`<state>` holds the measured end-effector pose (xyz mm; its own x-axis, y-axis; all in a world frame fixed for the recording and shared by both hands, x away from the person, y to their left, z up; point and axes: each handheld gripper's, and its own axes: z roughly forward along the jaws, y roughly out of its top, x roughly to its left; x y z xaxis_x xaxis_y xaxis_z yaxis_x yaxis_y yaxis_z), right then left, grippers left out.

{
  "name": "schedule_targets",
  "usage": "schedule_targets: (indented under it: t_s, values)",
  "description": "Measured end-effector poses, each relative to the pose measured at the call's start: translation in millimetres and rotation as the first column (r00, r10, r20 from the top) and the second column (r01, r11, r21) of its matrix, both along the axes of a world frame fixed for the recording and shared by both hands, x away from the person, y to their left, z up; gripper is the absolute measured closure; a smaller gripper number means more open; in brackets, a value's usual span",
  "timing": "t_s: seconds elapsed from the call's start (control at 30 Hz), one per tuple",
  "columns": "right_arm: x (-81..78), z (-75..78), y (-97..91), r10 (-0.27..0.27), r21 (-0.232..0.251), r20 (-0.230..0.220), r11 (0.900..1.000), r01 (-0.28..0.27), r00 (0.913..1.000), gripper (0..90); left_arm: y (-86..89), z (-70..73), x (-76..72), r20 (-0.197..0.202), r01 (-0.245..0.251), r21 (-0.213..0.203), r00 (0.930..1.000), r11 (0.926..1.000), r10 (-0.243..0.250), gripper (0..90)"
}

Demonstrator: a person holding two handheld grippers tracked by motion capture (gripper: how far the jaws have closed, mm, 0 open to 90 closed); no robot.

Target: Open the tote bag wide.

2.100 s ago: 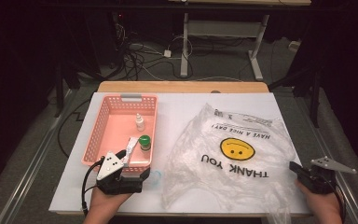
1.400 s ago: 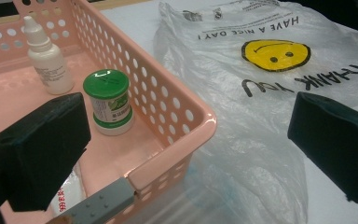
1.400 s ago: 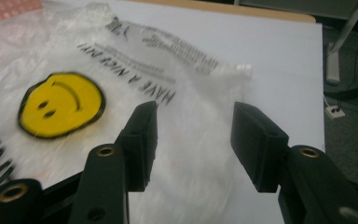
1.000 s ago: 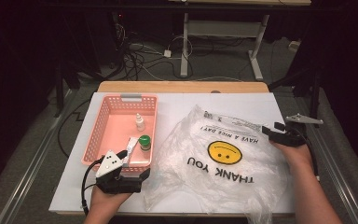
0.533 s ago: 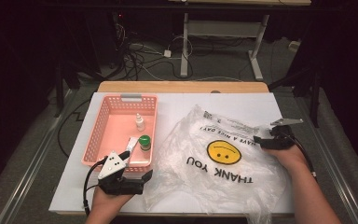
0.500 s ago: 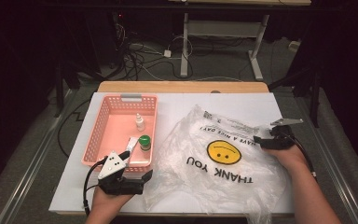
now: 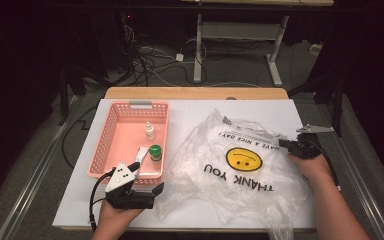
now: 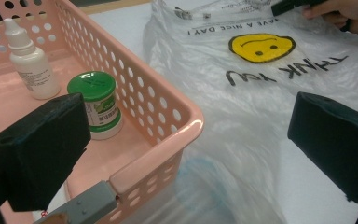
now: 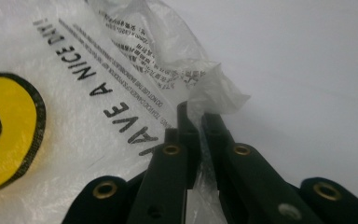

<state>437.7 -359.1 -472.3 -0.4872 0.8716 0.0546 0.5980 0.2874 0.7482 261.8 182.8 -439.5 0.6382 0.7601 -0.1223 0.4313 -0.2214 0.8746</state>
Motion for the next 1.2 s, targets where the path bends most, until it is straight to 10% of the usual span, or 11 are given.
schedule_targets:
  t_s: [0.17, 0.63, 1.03, 1.2]
  values:
    - [11.0, 11.5, -20.8, -0.155, 0.044, 0.048, 0.9872, 0.153, 0.9867, 90.0, 1.8, 1.0, 0.0, 0.003, -0.005, -0.003, 1.0000, 1.0000, 0.005, 0.0]
    - [-4.0, 13.9, -61.1, -0.345, 0.064, 0.076, 0.9379, 0.341, 0.9354, 89.6, 7.0, 3.8, 2.1, -0.002, -0.014, -0.027, 0.9999, 0.9995, 0.014, 0.0]
    - [-48.1, 2.1, -43.5, -0.269, 0.044, 0.079, 0.9630, 0.266, 0.9600, 82.2, 7.0, 4.3, 4.6, -0.005, -0.017, -0.012, 0.9998, 0.9998, 0.017, 0.0]
    - [-61.6, 6.5, -35.8, -0.226, 0.043, 0.101, 0.9740, 0.222, 0.9689, 50.5, 9.7, 3.0, 4.5, 0.003, -0.007, -0.030, 1.0000, 0.9995, 0.007, 0.0]
